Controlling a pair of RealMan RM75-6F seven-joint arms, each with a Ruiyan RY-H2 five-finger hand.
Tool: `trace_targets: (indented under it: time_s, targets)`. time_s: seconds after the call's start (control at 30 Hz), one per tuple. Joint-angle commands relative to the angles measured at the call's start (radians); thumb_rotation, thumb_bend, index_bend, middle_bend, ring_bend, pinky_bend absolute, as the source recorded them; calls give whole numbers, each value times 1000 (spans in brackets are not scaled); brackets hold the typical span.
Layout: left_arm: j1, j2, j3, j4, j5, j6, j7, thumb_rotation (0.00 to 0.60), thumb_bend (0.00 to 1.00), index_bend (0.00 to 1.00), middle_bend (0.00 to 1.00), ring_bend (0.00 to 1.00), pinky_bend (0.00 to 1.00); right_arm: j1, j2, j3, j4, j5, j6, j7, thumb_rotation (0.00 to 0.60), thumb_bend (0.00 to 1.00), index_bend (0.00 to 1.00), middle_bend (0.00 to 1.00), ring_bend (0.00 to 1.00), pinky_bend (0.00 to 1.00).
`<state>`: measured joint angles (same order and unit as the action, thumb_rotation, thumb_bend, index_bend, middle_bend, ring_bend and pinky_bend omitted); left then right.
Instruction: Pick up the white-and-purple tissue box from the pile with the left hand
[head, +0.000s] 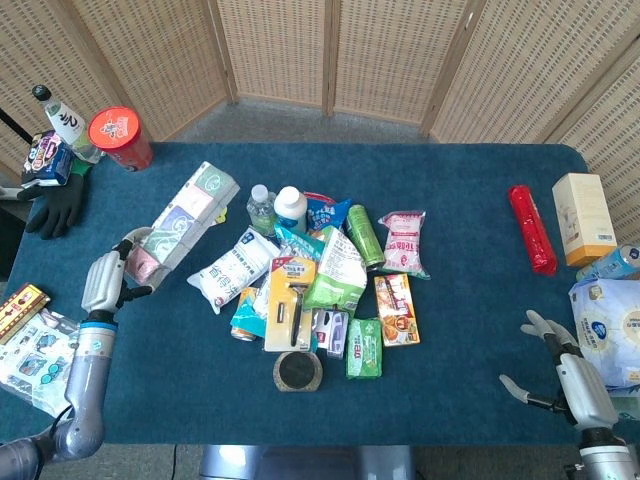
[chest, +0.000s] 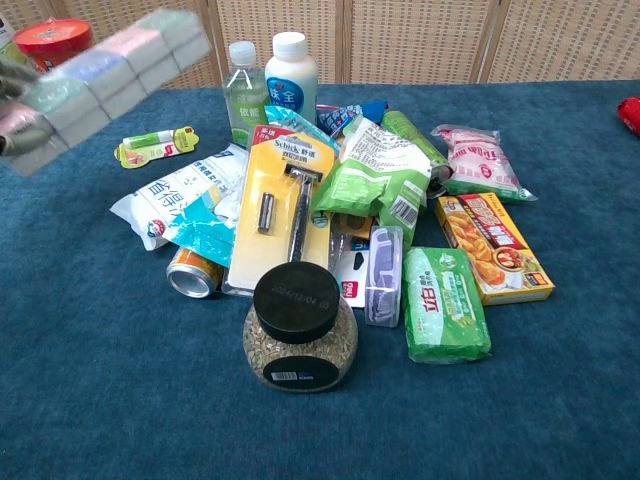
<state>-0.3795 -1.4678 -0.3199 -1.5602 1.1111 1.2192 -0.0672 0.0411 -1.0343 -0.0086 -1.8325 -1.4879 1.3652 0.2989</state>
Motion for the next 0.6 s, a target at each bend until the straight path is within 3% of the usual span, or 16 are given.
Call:
trace_targets:
  time_s: [0.03, 0.27, 0.6]
  targets:
    - [54, 71, 0, -99, 107, 107, -66, 600, 657, 410, 384, 556, 685, 4, -13, 3, 11, -2, -3, 8, 402, 238, 0, 230, 0, 19]
    - [99, 151, 8, -211, 278, 252, -106, 600, 643, 411, 384, 513, 635, 12, -45, 6, 41, -1, -11, 12, 404, 238, 0, 230, 0, 18]
    - [84, 127, 11, -192, 398, 341, -149, 600, 627, 414, 383, 470, 578, 21, -61, 10, 58, 10, -23, 1, 404, 238, 0, 230, 0, 18]
